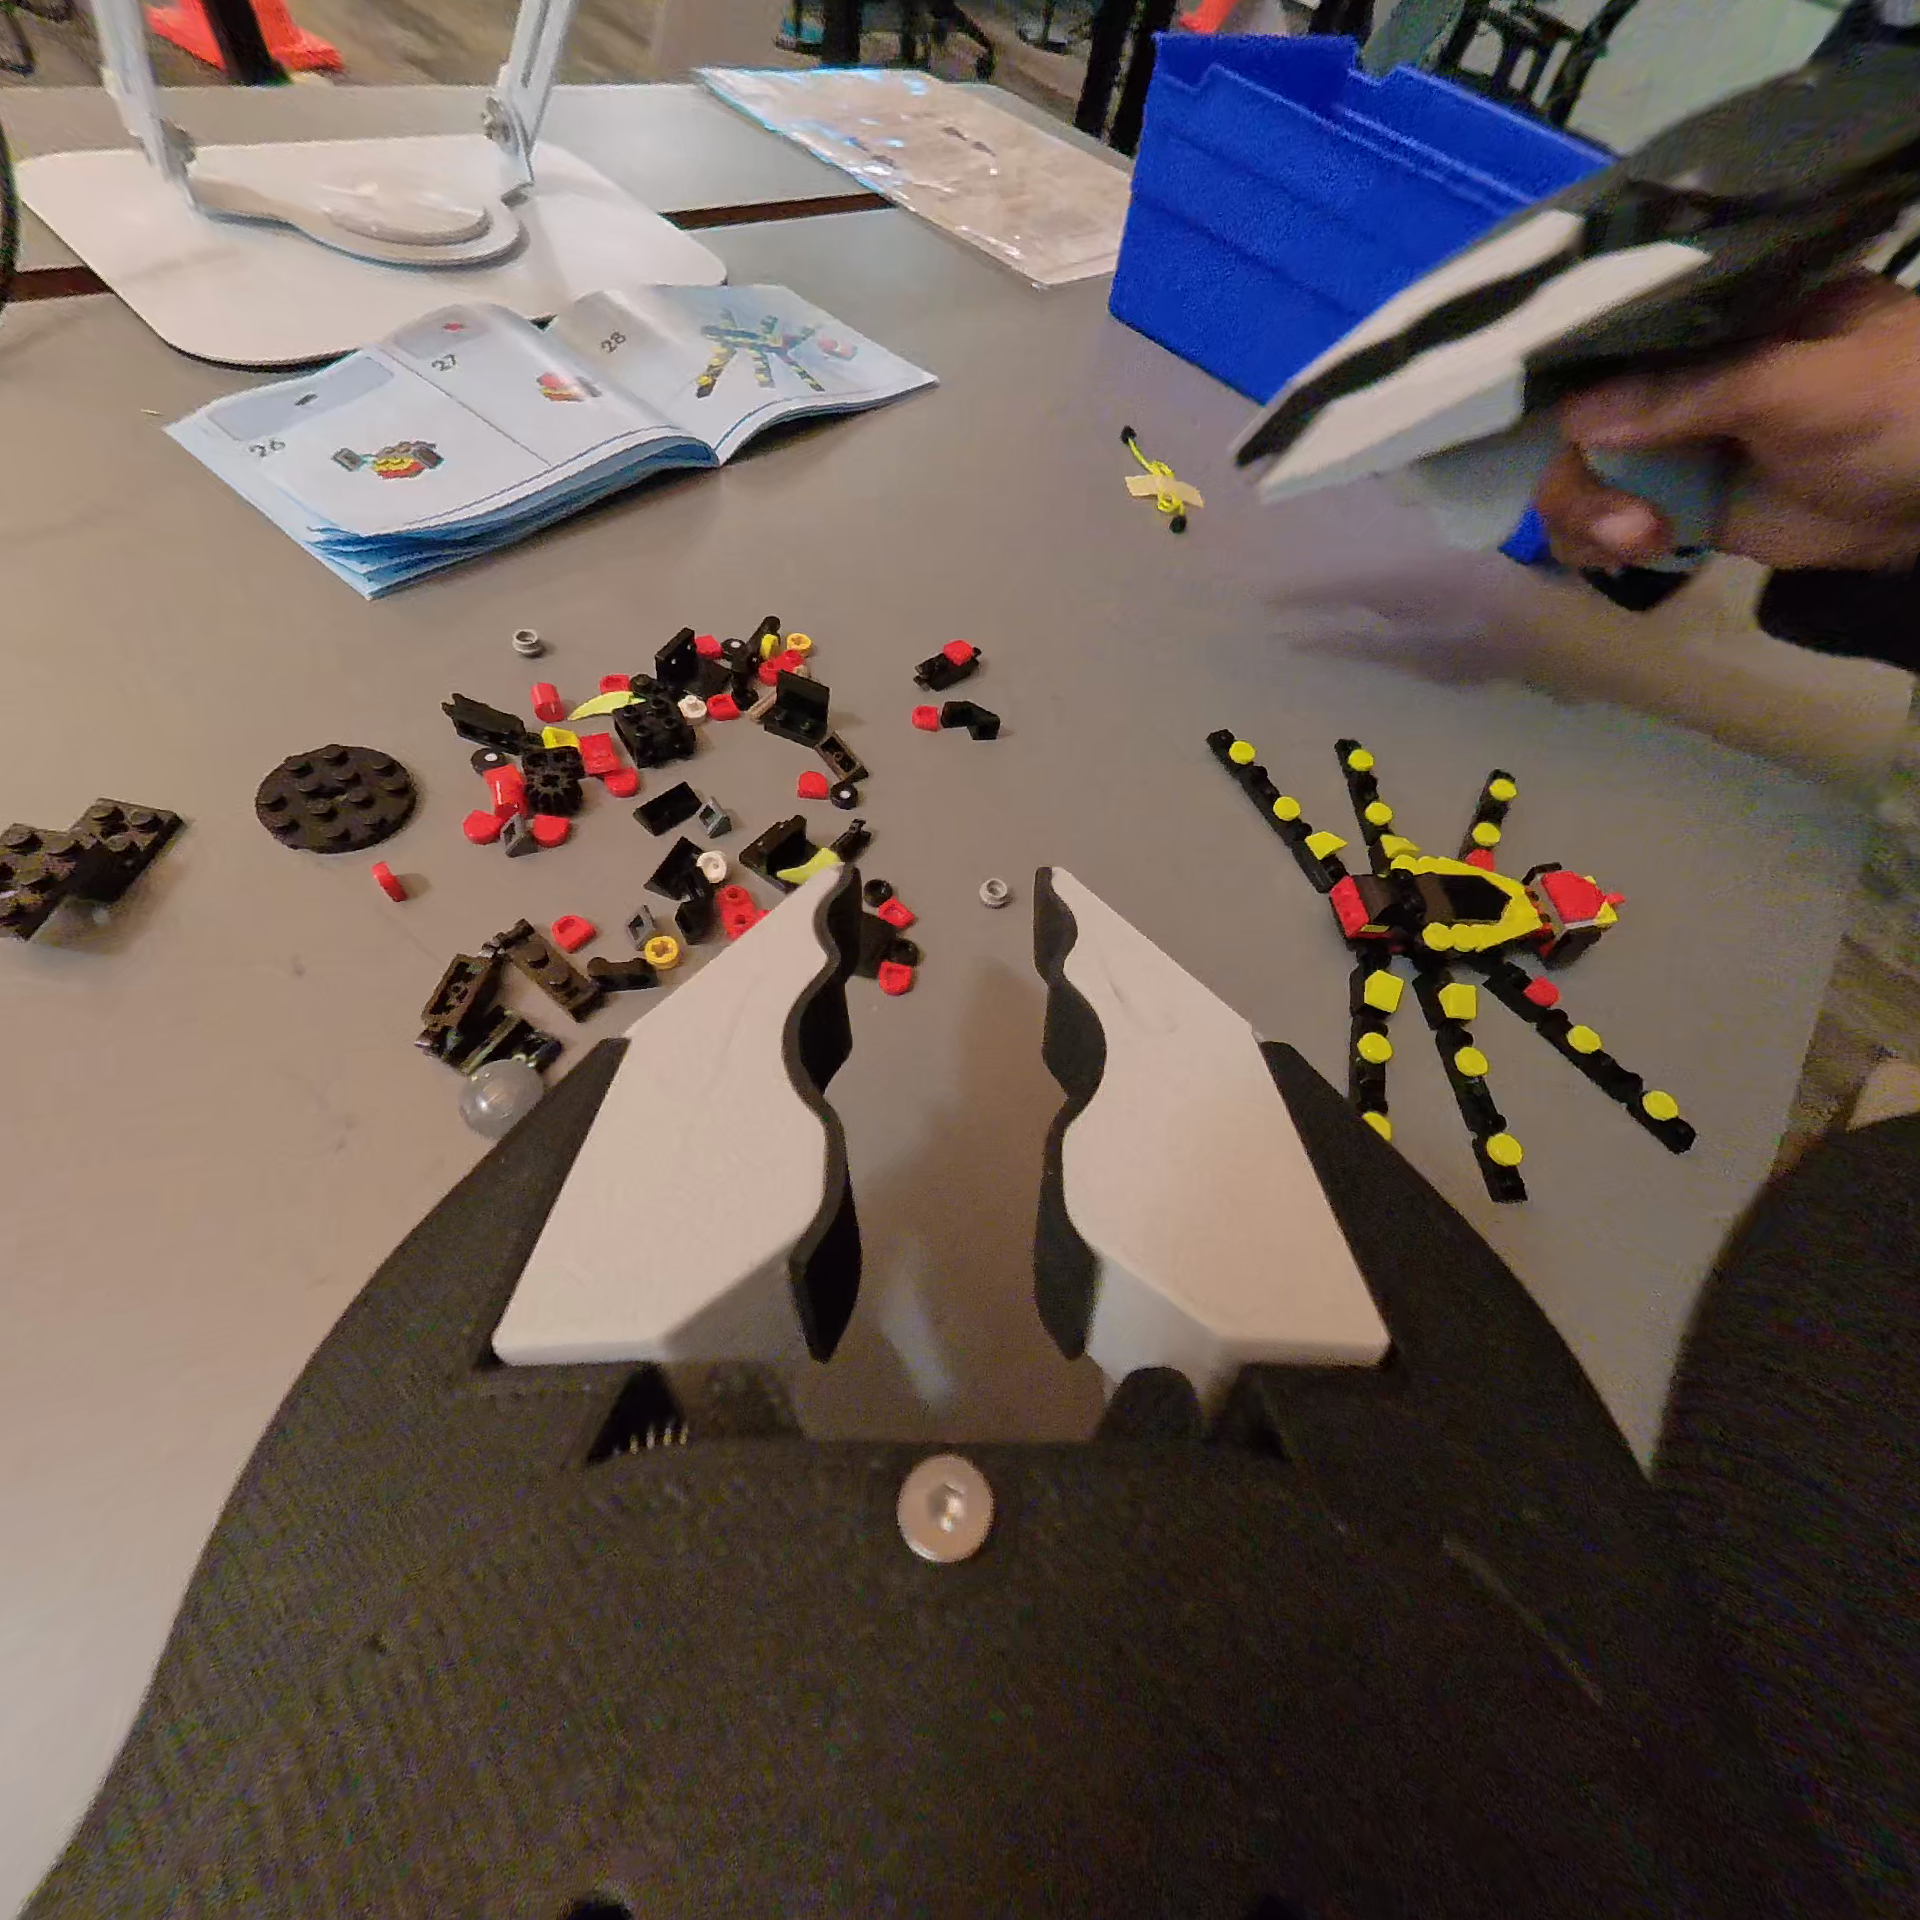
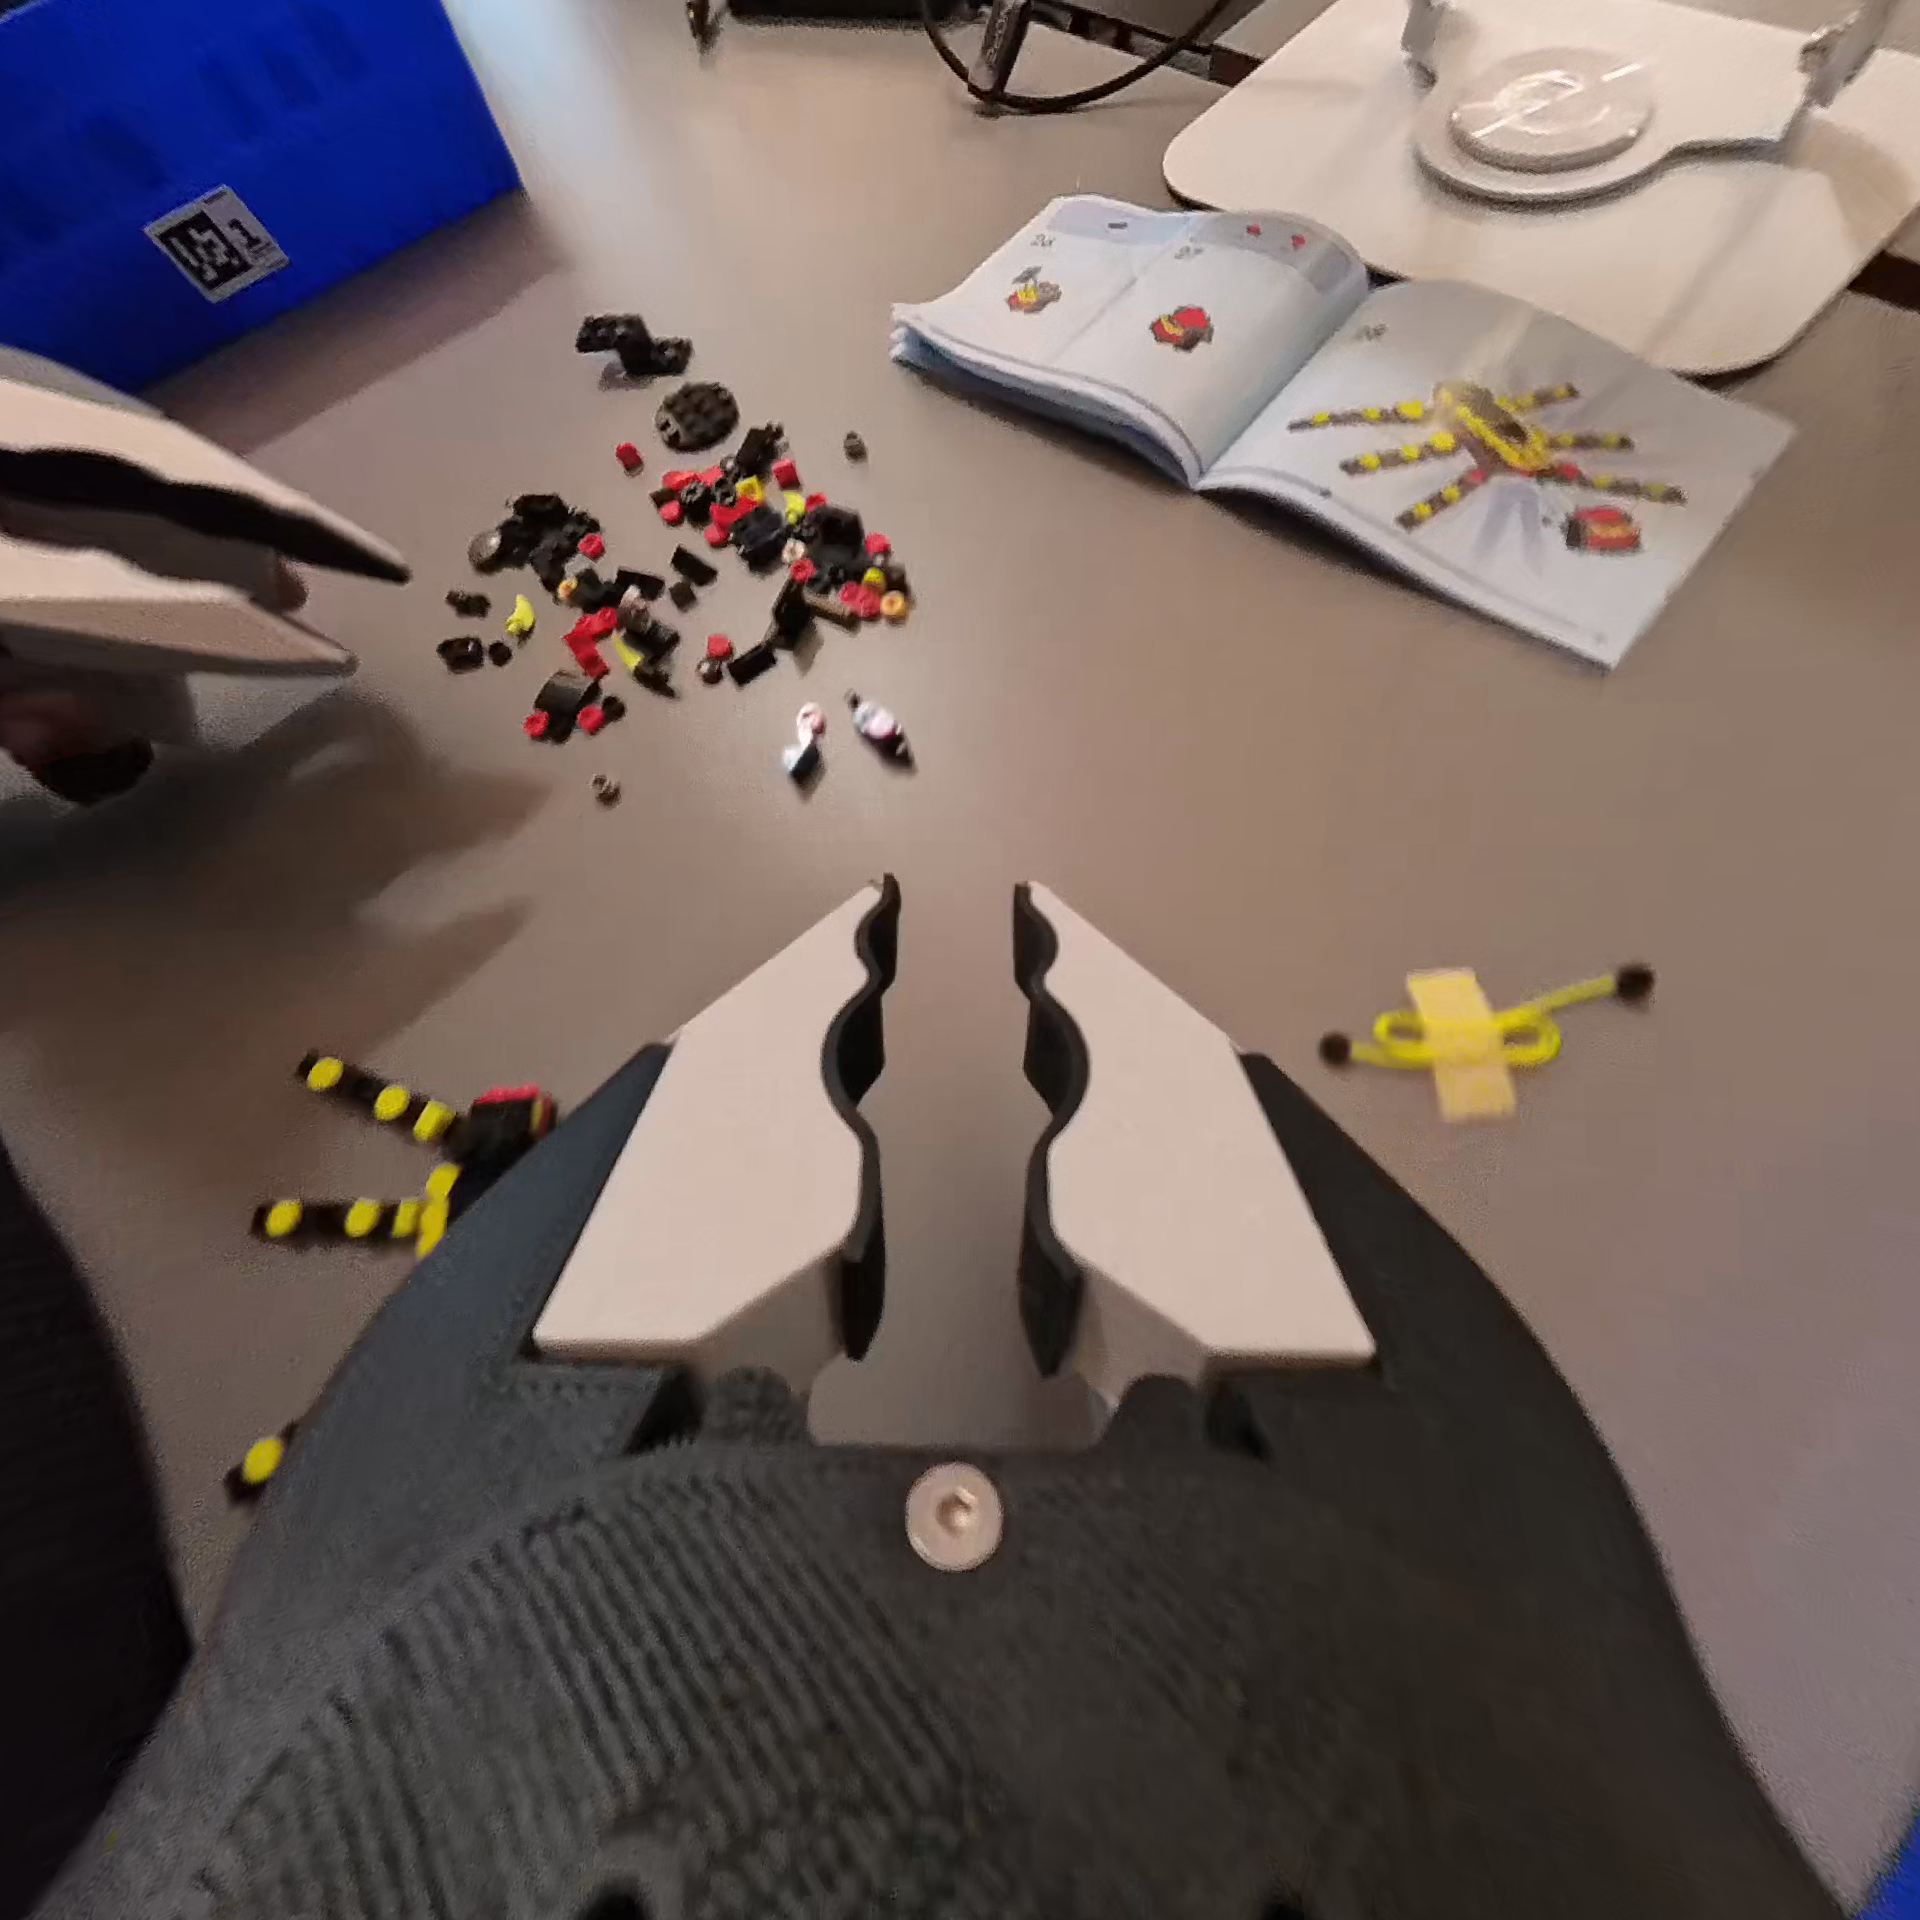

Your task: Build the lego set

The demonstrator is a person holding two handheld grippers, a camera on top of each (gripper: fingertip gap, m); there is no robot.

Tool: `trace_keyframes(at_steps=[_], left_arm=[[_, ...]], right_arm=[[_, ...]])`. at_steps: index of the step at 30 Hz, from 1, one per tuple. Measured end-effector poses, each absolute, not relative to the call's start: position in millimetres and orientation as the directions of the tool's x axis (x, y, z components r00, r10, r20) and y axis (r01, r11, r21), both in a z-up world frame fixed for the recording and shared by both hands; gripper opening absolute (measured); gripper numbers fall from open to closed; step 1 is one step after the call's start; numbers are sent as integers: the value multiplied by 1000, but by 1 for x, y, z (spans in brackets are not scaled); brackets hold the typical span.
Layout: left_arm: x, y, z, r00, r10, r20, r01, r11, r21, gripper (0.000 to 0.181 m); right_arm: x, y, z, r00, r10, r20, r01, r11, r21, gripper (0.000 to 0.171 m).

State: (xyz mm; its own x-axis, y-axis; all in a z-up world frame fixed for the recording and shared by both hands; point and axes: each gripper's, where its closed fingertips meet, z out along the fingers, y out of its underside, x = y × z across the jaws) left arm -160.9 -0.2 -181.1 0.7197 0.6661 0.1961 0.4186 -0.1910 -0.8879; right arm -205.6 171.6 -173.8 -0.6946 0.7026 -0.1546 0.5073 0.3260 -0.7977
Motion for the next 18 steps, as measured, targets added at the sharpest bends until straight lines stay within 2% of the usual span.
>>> trace_keyframes(at_steps=[5,8,10,13,16,18], left_arm=[[-147,21,-181,743,629,229,442,-204,-873,35],[-114,44,-193,824,516,233,444,-334,-832,49],[-96,56,-198,880,445,163,368,-424,-827,52],[-90,64,-207,904,427,-3,250,-536,-806,46],[-86,66,-215,904,426,-34,246,-583,-774,44],[-83,65,-218,905,424,-28,256,-595,-762,44]], right_arm=[[-152,187,-182,-703,707,-83,452,353,-819,21],[-118,178,-182,-752,645,-133,448,353,-822,21],[-96,165,-180,-799,576,-174,434,352,-830,21],[-70,149,-189,-858,490,-152,395,441,-806,23],[-61,147,-203,-882,469,-41,333,561,-758,26],[-57,146,-203,-884,467,-29,326,570,-754,28]])
